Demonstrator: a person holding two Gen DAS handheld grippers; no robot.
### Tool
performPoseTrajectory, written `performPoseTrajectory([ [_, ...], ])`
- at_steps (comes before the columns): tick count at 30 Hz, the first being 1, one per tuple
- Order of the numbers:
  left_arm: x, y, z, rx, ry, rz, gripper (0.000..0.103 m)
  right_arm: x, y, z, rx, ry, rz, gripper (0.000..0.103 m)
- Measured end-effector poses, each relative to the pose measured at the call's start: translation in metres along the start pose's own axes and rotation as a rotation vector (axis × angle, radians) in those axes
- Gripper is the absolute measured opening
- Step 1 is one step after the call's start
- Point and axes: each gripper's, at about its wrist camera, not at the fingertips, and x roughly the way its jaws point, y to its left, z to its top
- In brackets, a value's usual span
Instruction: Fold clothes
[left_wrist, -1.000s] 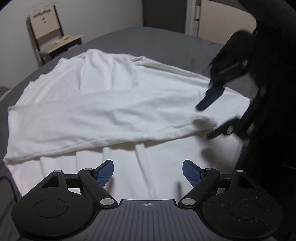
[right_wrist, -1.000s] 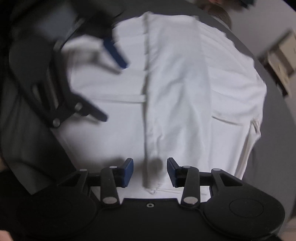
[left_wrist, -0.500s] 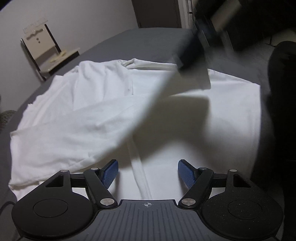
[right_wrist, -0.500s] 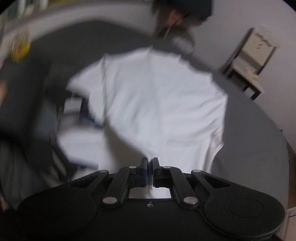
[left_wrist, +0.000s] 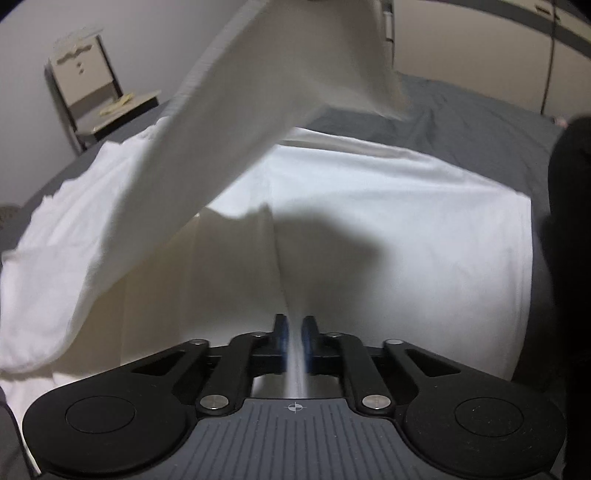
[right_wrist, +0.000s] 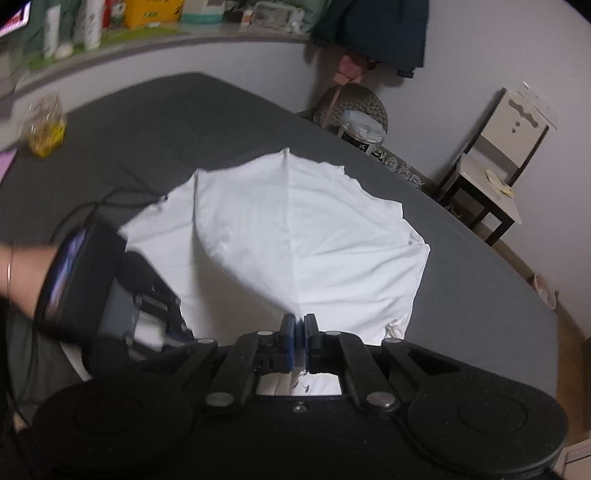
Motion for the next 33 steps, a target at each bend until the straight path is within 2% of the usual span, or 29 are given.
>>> performPoseTrajectory([
  [3, -0.004, 0.005, -0.002, -0.007, -0.005, -0.036, 0.001, 0.005, 0.012, -0.013, -0.051, 0.023, 0.026, 0.006],
  [5, -0.007, 0.001, -0.005, 0.026, -0.017, -0.089, 0.001, 0.011, 0.025, -0.025, -0.092, 0.052, 0.067, 0.006],
  [7, -0.003, -0.005, -0.005, 0.057, 0.024, -0.115, 0.001, 0.023, 0.041, -0.037, -0.131, 0.105, 0.112, 0.006],
  [10, -0.01, -0.006, -0.004, 0.051, 0.064, -0.174, 0.002, 0.047, 0.06, -0.056, -0.163, 0.195, 0.17, 0.006],
  [13, -0.028, -0.002, -0.008, 0.074, 0.089, -0.267, 0.002, 0.066, 0.07, -0.07, -0.16, 0.276, 0.244, 0.013],
  [14, -0.035, 0.0, -0.011, 0.094, 0.084, -0.296, 0.002, 0.069, 0.067, -0.073, -0.138, 0.286, 0.27, 0.023],
  [15, -0.041, 0.003, -0.014, 0.104, 0.066, -0.294, 0.008, 0.069, 0.059, -0.074, -0.103, 0.271, 0.279, 0.033],
  [17, -0.048, 0.012, -0.017, 0.102, 0.027, -0.258, 0.012, 0.075, 0.033, -0.074, 0.003, 0.248, 0.259, 0.04],
  [19, -0.048, 0.021, -0.015, 0.06, -0.005, -0.205, 0.012, 0.084, 0.004, -0.075, 0.125, 0.233, 0.213, 0.04],
  [22, -0.043, 0.035, -0.011, -0.017, -0.031, -0.174, 0.012, 0.107, -0.038, -0.085, 0.282, 0.276, 0.16, 0.039],
  [24, -0.039, 0.042, -0.011, -0.044, -0.034, -0.186, 0.012, 0.12, -0.054, -0.094, 0.369, 0.319, 0.192, 0.035],
  [26, -0.03, 0.044, -0.012, -0.037, -0.005, -0.169, 0.012, 0.125, -0.061, -0.101, 0.439, 0.336, 0.237, 0.032],
  [28, -0.027, 0.044, -0.015, -0.03, 0.01, -0.161, 0.012, 0.123, -0.061, -0.1, 0.465, 0.325, 0.258, 0.032],
  [30, -0.03, 0.046, -0.017, -0.04, 0.01, -0.158, 0.012, 0.12, -0.055, -0.098, 0.462, 0.327, 0.241, 0.032],
  [33, -0.034, 0.052, -0.017, -0.069, -0.016, -0.135, 0.012, 0.113, -0.046, -0.093, 0.447, 0.298, 0.238, 0.032],
])
